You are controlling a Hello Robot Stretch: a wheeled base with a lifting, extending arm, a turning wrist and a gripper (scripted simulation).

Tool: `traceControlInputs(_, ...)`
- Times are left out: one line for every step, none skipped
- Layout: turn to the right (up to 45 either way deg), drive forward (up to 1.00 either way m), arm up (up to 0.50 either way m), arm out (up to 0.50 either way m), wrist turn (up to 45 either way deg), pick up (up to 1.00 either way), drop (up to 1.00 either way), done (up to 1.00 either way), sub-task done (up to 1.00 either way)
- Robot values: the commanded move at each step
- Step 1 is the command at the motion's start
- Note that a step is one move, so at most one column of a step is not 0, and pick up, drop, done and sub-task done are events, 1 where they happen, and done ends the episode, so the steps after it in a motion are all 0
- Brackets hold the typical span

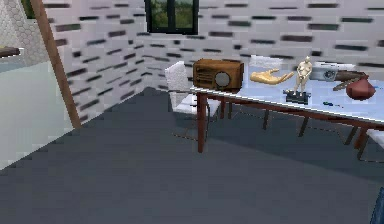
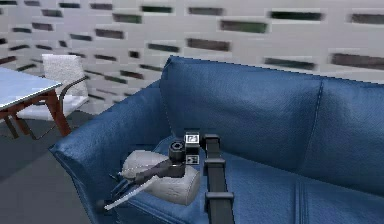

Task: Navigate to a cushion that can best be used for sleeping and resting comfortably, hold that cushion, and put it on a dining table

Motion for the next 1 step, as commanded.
traceControlInputs(0.0,0.0,0.0,0.0,45.0,0.0,0.0,0.0,0.0)
